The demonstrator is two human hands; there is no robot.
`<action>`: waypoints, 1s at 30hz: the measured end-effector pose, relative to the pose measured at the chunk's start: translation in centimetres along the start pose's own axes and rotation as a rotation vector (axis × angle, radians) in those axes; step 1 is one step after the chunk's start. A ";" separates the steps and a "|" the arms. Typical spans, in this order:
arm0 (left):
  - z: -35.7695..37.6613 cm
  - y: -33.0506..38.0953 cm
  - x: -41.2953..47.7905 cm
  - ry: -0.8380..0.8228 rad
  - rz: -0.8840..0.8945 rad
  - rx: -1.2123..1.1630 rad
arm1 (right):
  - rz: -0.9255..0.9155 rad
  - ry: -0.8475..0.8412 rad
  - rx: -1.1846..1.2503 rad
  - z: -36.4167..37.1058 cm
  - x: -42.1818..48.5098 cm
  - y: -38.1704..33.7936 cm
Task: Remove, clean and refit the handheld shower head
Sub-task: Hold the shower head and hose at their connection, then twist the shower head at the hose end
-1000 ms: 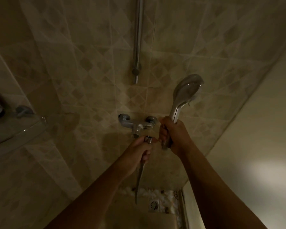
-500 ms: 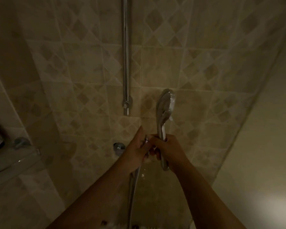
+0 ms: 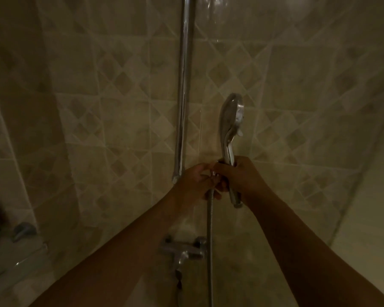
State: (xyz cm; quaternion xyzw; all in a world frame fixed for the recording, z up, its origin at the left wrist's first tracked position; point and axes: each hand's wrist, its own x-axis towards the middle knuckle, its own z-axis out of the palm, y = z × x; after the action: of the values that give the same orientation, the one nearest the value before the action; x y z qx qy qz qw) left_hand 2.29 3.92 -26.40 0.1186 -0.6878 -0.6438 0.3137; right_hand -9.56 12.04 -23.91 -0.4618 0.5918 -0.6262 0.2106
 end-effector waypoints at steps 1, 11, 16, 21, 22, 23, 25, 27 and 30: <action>-0.4 0.9 1.0 -0.003 0.014 0.006 | -0.028 0.009 -0.046 -0.1 1.1 -1.3; -3.3 8.3 8.3 -0.121 0.169 0.503 | -0.172 0.183 -0.273 -2.4 10.9 -14.4; -2.7 11.2 11.4 -0.015 0.271 0.445 | -0.193 0.235 -0.227 -3.1 14.1 -17.9; -2.0 14.8 14.2 0.059 0.346 0.452 | -0.273 0.257 -0.263 -3.3 16.0 -20.3; -1.8 15.4 14.7 0.074 0.353 0.469 | -0.295 0.263 -0.255 -3.4 16.3 -20.8; -1.7 16.0 15.2 0.088 0.360 0.481 | -0.314 0.272 -0.247 -3.6 16.6 -21.3; -1.6 17.3 15.7 0.118 0.380 0.496 | -0.344 0.283 -0.231 -3.9 17.0 -22.1; -1.7 18.5 16.1 0.143 0.412 0.528 | -0.365 0.277 -0.206 -4.2 17.3 -22.7; -1.6 20.0 16.5 0.169 0.440 0.555 | -0.392 0.265 -0.231 -4.4 17.7 -23.8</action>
State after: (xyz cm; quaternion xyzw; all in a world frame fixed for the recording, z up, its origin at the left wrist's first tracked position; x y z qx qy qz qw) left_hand -4.73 -3.81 -2.66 0.1012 -0.8170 -0.3377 0.4564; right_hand -15.05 5.14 4.74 -0.5024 0.5811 -0.6384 -0.0484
